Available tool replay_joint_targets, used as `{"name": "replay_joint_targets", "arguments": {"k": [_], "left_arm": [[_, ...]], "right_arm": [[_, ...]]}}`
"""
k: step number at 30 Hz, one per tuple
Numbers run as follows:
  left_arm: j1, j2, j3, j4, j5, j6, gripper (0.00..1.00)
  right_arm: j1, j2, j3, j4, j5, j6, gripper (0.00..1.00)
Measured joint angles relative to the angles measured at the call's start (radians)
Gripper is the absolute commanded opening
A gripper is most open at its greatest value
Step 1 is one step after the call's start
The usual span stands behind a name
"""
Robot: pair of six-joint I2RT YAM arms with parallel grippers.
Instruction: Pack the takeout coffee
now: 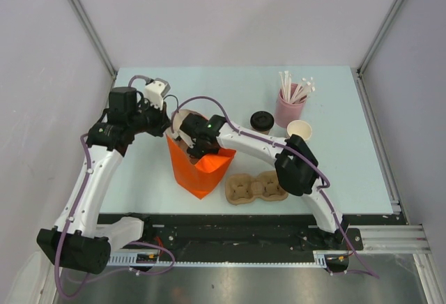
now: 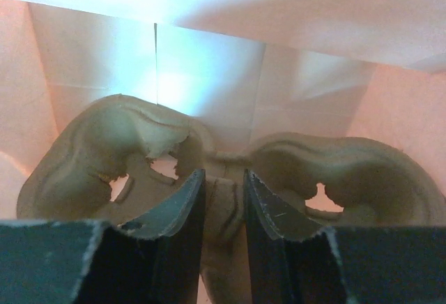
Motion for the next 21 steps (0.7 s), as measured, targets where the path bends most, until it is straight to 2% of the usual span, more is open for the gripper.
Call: {"name": "replay_joint_targets", "arguments": {"k": [3, 16, 19, 20, 21], "left_arm": [[0.004, 0.002, -0.001, 0.006, 0.011, -0.005, 0.00], [-0.006, -0.015, -0.024, 0.041, 0.048, 0.008, 0.00], [-0.013, -0.023, -0.024, 0.039, 0.054, 0.021, 0.00], [-0.016, -0.026, -0.024, 0.039, 0.054, 0.025, 0.00], [-0.018, -0.027, -0.024, 0.036, 0.054, 0.030, 0.00]], "right_arm": [[-0.002, 0.000, -0.011, 0.021, -0.001, 0.002, 0.43], [0.014, -0.108, -0.153, 0.108, 0.021, 0.064, 0.68], [0.017, -0.131, -0.175, 0.111, 0.022, 0.074, 0.77], [0.016, -0.139, -0.182, 0.111, 0.022, 0.076, 0.88], [0.016, -0.148, -0.189, 0.115, 0.021, 0.077, 0.89]]}}
